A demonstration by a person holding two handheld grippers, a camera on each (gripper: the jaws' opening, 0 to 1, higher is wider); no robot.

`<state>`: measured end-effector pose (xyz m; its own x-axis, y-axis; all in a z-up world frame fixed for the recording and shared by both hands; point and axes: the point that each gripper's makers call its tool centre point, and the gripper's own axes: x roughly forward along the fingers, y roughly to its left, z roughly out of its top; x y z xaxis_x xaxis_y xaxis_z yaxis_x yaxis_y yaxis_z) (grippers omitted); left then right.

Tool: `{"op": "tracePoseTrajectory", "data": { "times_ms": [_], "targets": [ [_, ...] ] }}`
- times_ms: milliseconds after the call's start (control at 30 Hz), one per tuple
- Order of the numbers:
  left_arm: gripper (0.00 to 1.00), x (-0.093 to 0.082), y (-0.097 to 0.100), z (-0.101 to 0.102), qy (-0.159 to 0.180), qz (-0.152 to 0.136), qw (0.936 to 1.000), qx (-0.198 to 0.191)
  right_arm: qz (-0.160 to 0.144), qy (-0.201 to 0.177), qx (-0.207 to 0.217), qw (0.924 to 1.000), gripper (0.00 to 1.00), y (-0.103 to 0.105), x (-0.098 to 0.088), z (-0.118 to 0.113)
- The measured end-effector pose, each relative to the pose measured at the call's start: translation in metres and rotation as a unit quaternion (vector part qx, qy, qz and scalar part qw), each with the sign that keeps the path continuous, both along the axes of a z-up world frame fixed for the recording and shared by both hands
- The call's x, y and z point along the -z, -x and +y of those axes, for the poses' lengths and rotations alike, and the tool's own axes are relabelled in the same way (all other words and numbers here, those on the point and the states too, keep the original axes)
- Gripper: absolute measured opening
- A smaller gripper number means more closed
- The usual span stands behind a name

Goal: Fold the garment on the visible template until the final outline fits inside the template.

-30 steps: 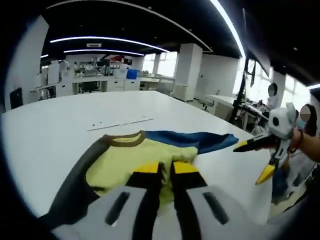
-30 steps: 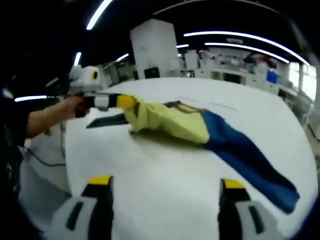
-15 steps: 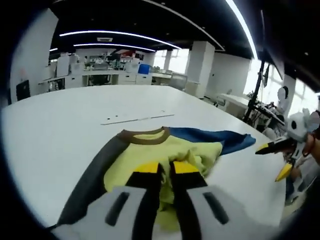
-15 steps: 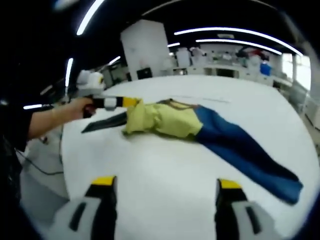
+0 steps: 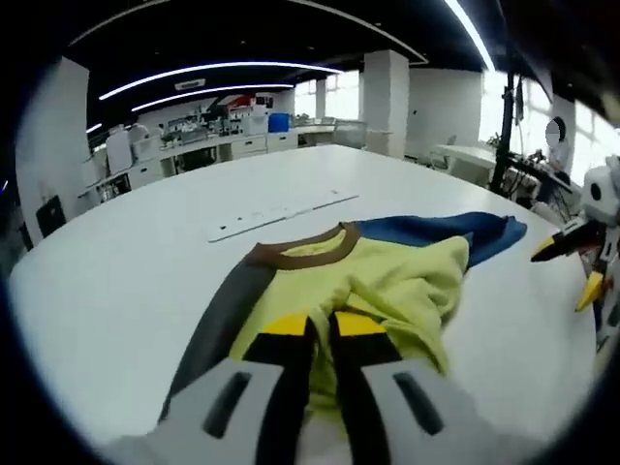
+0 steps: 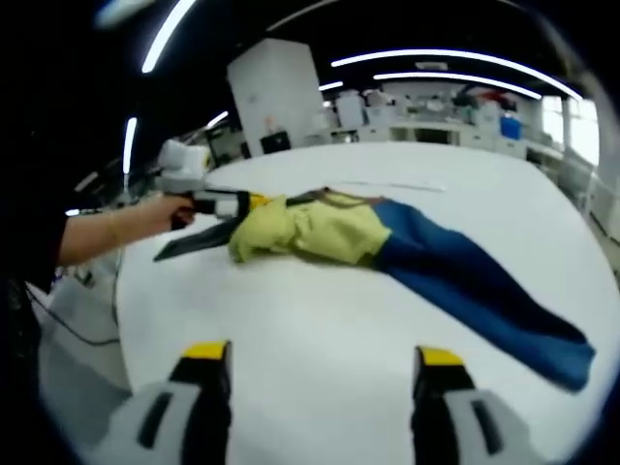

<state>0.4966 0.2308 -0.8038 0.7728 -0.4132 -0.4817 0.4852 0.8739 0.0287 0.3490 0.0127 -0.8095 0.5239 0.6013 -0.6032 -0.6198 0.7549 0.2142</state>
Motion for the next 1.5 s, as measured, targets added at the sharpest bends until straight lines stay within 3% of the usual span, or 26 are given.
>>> {"op": "tracePoseTrajectory", "data": {
  "times_ms": [167,467,700,1100,1367,1500],
  "targets": [
    [0.05,0.004,0.002,-0.003,-0.025,-0.007,0.9996,0.008,0.000,0.001,-0.002,1.0000,0.73,-0.001,0.001,0.004],
    [0.08,-0.004,0.006,-0.003,-0.036,-0.023,0.9989,0.020,-0.009,-0.018,-0.007,0.9998,0.64,-0.005,-0.005,0.023],
    [0.12,-0.010,0.020,-0.004,-0.034,-0.029,0.9984,0.033,-0.015,-0.035,-0.034,0.9987,0.59,-0.004,-0.006,0.060],
    [0.10,-0.003,0.012,0.001,-0.031,-0.026,0.9990,0.020,-0.062,-0.026,-0.096,0.9931,0.35,-0.015,0.007,0.144],
    [0.10,0.002,0.007,0.005,-0.019,-0.019,0.9995,0.015,-0.082,-0.021,-0.110,0.9903,0.28,-0.033,0.012,0.171],
    [0.09,0.003,0.003,0.005,-0.012,-0.017,0.9997,0.013,-0.074,-0.028,-0.105,0.9913,0.24,-0.038,0.021,0.183]
  ]
}}
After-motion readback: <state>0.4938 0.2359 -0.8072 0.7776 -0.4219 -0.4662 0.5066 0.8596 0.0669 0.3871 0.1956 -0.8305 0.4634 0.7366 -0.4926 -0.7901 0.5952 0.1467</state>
